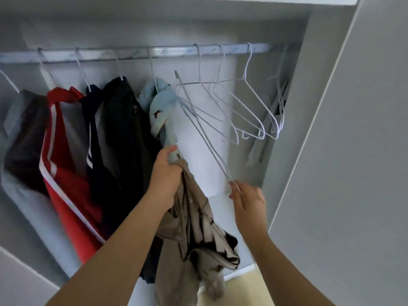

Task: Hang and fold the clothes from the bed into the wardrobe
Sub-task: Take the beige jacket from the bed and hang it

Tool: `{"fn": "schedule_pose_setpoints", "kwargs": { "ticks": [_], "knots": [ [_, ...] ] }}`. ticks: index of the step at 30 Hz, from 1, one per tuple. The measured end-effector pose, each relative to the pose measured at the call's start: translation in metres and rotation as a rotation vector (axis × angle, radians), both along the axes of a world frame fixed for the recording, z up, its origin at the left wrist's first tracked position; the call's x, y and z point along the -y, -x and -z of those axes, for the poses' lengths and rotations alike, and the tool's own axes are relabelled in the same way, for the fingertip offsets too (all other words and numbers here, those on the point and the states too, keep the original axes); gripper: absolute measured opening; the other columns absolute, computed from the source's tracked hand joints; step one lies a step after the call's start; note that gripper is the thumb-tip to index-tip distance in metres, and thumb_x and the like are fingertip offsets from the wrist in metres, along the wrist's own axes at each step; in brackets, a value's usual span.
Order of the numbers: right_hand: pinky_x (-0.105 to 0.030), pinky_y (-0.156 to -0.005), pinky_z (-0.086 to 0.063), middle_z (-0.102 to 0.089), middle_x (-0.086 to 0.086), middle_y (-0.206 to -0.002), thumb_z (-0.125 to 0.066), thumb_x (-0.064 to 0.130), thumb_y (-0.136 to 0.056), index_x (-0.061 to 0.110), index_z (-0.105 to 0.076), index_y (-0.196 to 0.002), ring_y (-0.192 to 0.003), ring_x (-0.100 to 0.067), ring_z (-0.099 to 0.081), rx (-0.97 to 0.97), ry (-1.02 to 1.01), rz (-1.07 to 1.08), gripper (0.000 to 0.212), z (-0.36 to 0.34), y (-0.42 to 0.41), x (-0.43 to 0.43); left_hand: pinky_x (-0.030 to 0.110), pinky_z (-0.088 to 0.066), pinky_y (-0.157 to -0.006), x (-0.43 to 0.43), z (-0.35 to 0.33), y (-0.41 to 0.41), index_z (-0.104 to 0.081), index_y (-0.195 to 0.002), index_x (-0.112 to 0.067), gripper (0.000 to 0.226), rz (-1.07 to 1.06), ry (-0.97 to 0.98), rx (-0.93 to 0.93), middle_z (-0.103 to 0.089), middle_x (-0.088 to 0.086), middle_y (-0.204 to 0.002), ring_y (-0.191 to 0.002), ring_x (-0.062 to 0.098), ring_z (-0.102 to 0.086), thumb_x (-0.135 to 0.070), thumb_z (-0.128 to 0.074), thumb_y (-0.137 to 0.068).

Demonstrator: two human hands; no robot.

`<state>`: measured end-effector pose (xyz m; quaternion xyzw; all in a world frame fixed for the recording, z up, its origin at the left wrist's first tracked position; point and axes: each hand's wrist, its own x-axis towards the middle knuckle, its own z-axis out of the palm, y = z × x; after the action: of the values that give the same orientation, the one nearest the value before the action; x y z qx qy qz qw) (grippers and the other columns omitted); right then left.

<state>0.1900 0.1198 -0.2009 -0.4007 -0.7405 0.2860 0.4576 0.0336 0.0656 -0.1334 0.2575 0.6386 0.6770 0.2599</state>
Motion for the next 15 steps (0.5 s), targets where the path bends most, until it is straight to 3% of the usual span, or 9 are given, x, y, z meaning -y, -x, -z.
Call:
{"fn": "schedule_pose_setpoints", "kwargs": {
  "ticks": [3, 6, 9, 12, 14, 15],
  "knots": [
    [-0.027, -0.071, -0.032, -0.062, 0.006, -0.072, -0.051, 0.009, -0.091, 0.007, -0.071, -0.093, -0.076, -0.017, -0.046, 0.088, -0.052, 0.01, 0.02, 0.011, -0.043, 0.019, 0.013, -0.05, -0.051, -0.001, -0.004, -0.022, -0.045, -0.121, -0.038, 0.057, 0.067, -0.117, 0.023, -0.056, -0.009, -0.079, -0.054, -0.005, -0.059, 0.01, -0.038, -0.09],
    [-0.025, -0.077, -0.032, -0.06, 0.013, -0.074, -0.046, 0.001, -0.087, 0.011, -0.07, -0.101, -0.078, -0.013, -0.044, 0.156, -0.032, 0.009, 0.029, 0.02, -0.077, 0.03, 0.014, -0.047, -0.044, -0.009, -0.01, -0.041, -0.054, -0.109, -0.037, 0.049, 0.141, -0.09, 0.026, -0.058, -0.004, -0.061, -0.041, -0.001, -0.055, 0.006, -0.038, -0.091],
    [-0.016, -0.08, -0.024, -0.06, 0.018, -0.075, -0.048, 0.002, -0.092, 0.018, -0.067, -0.108, -0.086, -0.016, -0.046, 0.239, 0.034, 0.041, 0.029, 0.021, -0.107, 0.034, 0.016, -0.045, -0.044, -0.016, -0.011, -0.059, -0.064, -0.087, -0.028, 0.035, 0.171, 0.008, -0.047, -0.057, -0.001, -0.052, -0.04, 0.002, -0.053, -0.003, -0.04, -0.091],
    [-0.023, -0.079, -0.02, -0.068, 0.009, -0.092, -0.047, 0.02, -0.094, 0.026, -0.063, -0.113, -0.103, -0.018, -0.046, 0.486, 0.055, 0.093, 0.025, 0.02, -0.131, 0.03, 0.023, -0.042, -0.055, -0.022, -0.008, -0.09, -0.063, -0.072, -0.031, 0.032, 0.25, 0.085, -0.22, -0.057, -0.003, -0.063, -0.056, 0.007, -0.055, -0.012, -0.045, -0.091],
    [-0.025, -0.083, -0.025, -0.068, 0.0, -0.097, -0.047, 0.021, -0.093, 0.026, -0.06, -0.115, -0.105, -0.021, -0.047, 0.551, 0.113, 0.121, 0.027, 0.015, -0.138, 0.029, 0.021, -0.041, -0.061, -0.025, -0.005, -0.117, -0.063, -0.072, -0.033, 0.032, 0.362, 0.098, -0.326, -0.058, -0.002, -0.07, -0.065, 0.01, -0.055, -0.014, -0.046, -0.092],
    [-0.026, -0.082, -0.031, -0.067, -0.004, -0.095, -0.047, 0.019, -0.092, 0.024, -0.061, -0.114, -0.1, -0.024, -0.051, 0.499, 0.158, 0.115, 0.027, 0.012, -0.138, 0.03, 0.016, -0.04, -0.056, -0.025, -0.003, -0.13, -0.063, -0.074, -0.034, 0.032, 0.416, 0.106, -0.379, -0.057, -0.005, -0.071, -0.061, 0.003, -0.054, -0.013, -0.045, -0.091]
  ]
}}
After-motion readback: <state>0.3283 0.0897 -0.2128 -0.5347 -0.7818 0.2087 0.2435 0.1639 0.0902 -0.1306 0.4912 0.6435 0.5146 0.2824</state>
